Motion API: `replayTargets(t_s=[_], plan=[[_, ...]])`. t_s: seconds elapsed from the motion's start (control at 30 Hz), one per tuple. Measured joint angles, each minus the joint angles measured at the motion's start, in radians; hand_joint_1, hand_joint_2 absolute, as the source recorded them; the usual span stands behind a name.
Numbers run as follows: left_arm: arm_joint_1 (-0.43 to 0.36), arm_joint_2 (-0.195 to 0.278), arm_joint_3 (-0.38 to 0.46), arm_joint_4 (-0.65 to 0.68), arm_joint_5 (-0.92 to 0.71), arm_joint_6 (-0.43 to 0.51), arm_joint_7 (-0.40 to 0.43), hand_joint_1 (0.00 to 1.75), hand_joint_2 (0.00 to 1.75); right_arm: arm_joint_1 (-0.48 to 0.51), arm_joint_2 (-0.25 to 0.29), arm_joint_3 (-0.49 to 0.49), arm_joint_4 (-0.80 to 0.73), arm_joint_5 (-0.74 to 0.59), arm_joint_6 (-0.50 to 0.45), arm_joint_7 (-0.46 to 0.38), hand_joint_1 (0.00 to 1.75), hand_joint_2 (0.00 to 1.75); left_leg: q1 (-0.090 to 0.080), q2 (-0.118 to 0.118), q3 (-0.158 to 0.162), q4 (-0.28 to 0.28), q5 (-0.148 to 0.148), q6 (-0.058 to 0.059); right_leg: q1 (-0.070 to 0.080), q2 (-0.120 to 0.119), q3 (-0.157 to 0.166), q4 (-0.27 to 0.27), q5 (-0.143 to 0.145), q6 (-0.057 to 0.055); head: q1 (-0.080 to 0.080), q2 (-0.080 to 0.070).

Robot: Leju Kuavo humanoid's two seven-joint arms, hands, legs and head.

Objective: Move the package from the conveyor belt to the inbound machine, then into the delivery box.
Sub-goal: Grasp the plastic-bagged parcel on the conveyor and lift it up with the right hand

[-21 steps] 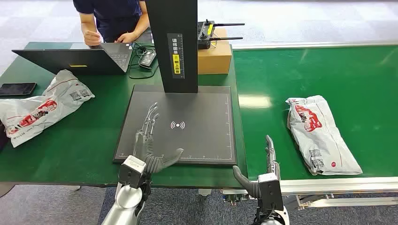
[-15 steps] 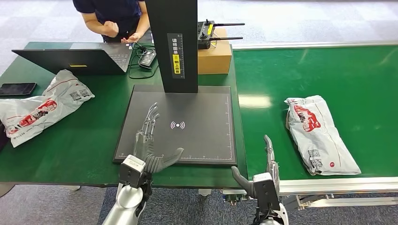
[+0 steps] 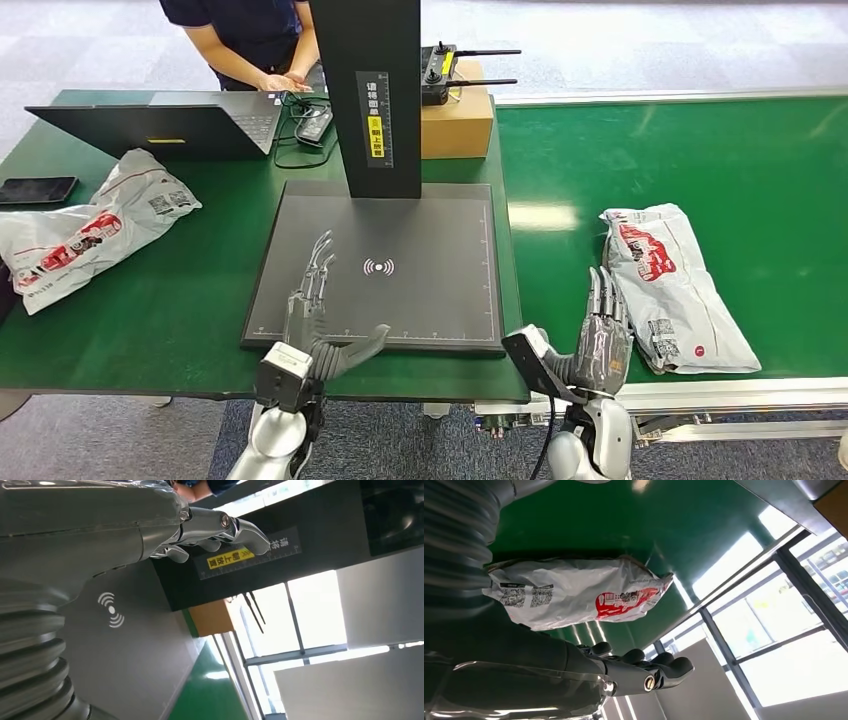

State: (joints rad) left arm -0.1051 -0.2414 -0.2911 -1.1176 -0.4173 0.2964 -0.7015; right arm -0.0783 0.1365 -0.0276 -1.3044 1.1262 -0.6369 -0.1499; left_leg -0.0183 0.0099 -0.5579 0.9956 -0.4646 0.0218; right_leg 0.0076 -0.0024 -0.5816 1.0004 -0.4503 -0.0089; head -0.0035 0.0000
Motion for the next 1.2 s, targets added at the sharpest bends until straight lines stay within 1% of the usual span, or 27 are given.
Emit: replayTargets(t_s=[0.17,0.3,0.47,0.53,0.63,0.73,1.0,1.1,1.2], plan=[[0.033,0.003,0.026,-0.03,-0.005,0.012,0.0,0.0,1.75,-0.111,-0.05,-0.025,0.142,-0.093,0.019,-0.056,0.0,1.75,0.0,0.0,0.0,0.0,0.0,0.0,0.0,0.0,0.0,0.0,0.0,0.0,0.0,0.0],[0.053,0.008,0.041,-0.049,-0.011,0.015,0.0,0.0,1.75,-0.193,-0.087,-0.048,0.244,-0.119,0.026,-0.062,0.0,1.75,0.0,0.0,0.0,0.0,0.0,0.0,0.0,0.0,0.0,0.0,0.0,0.0,0.0,0.0],[0.074,0.017,0.05,-0.064,0.0,0.031,0.0,0.0,1.75,-0.303,-0.136,-0.108,0.381,-0.203,0.086,-0.102,0.0,1.75,0.0,-0.001,0.0,0.0,0.001,0.0,0.0,-0.001,0.0,0.0,0.0,0.0,0.0,0.0],[0.078,0.02,0.051,-0.067,0.002,0.029,0.0,0.0,1.75,-0.342,-0.159,-0.139,0.439,-0.22,0.091,-0.108,0.0,1.75,0.0,-0.001,0.0,0.0,0.001,0.0,0.0,-0.002,0.0,0.0,0.0,0.0,0.0,0.0],[0.08,0.023,0.053,-0.069,0.002,0.022,0.0,0.0,1.75,-0.395,-0.198,-0.189,0.521,-0.214,0.078,-0.099,0.0,1.75,0.0,-0.002,-0.001,0.001,0.001,0.001,0.0,-0.003,0.0,0.0,0.0,0.0,0.0,0.0],[0.08,0.024,0.055,-0.069,0.006,0.014,0.0,0.0,1.75,-0.431,-0.234,-0.225,0.588,-0.182,0.055,-0.071,0.0,1.75,-0.001,-0.002,-0.001,0.001,0.001,0.001,-0.001,-0.003,0.0,0.0,0.0,0.0,0.0,0.0],[0.07,0.025,0.058,-0.069,0.008,-0.004,0.0,0.0,1.75,-0.503,-0.33,-0.283,0.751,-0.133,0.035,-0.012,0.0,1.75,-0.001,-0.003,-0.001,0.001,0.001,0.001,-0.001,-0.003,0.0,0.0,0.0,0.0,0.0,0.0],[0.065,0.025,0.058,-0.069,0.012,-0.005,0.0,0.0,1.75,-0.515,-0.355,-0.29,0.794,-0.125,0.036,-0.006,0.0,1.75,-0.001,-0.003,-0.001,0.001,0.001,0.001,0.0,-0.003,0.0,0.0,0.0,0.0,0.0,0.0],[0.06,0.025,0.058,-0.069,0.018,-0.006,0.0,0.0,1.75,-0.519,-0.365,-0.295,0.829,-0.12,0.04,-0.005,0.0,1.75,0.0,-0.002,0.0,0.001,0.001,0.001,0.0,-0.003,0.0,0.0,0.0,0.0,0.0,0.0]])
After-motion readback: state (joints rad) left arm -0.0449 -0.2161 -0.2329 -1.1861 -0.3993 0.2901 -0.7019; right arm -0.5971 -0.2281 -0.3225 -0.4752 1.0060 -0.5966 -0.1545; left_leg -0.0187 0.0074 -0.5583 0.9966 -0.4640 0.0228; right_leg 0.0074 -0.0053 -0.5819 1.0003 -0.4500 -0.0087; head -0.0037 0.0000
